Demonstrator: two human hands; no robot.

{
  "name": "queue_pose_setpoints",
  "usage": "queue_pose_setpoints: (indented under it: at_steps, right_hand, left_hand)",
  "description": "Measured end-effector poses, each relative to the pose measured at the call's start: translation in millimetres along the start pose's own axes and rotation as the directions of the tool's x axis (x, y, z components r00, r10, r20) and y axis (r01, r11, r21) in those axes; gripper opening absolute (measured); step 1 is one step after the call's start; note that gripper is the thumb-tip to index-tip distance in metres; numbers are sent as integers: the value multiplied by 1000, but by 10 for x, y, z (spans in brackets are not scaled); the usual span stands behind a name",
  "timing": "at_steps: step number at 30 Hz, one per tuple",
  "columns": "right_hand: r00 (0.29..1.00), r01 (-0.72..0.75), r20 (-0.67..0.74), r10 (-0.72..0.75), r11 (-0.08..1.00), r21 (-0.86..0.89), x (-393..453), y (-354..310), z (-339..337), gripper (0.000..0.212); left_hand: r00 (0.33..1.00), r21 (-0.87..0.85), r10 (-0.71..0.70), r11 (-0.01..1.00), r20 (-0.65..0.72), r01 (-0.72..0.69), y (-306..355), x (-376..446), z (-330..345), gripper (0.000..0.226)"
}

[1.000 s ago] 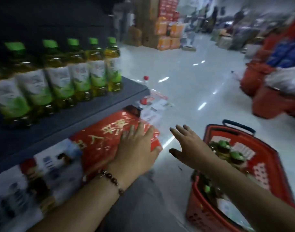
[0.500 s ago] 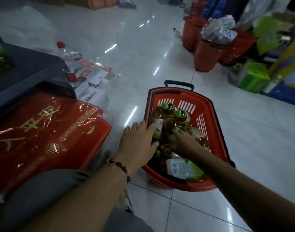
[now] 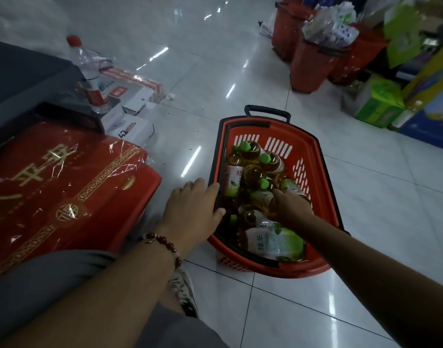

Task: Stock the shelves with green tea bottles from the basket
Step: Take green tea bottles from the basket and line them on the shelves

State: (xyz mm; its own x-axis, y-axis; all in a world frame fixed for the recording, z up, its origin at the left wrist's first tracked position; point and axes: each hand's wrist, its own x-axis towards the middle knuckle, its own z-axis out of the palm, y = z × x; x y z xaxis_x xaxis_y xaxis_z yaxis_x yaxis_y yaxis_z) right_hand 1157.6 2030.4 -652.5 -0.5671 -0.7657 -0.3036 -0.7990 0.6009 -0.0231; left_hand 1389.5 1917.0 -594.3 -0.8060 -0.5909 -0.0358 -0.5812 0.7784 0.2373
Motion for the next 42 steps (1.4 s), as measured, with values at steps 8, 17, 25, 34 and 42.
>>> queue_pose_setpoints:
  at_steps: [8,17,25,34,42]
  right_hand:
    - [997,3,72,-26,952,305,-99,-42,-542,47]
    - [921,355,22,-388,864,357,-949,-598,-1957,54]
    - [814,556,-268,-516,557,616,-1344,-1601,-2566,37]
    - [576,369,-53,-816,202,907,-1566,-3189,-1877,68]
    - [449,441,-225,-865,-5,897,-2165,-4369,-1242,43]
  left_hand:
    - [999,-57,1,998,-40,-4,-28,-101,-46,51]
    - [995,-280,-2,960,-103,-27,17,-310,-468,96]
    - [948,-696,-202,717,-244,-27,-574,-773,-1055,46]
    - [680,-921,-659,385,-321,-62,-1442,-1906,-1589,55]
    - [501,-965,-830,256,-246,-50,-1988,-3111,-1726,26]
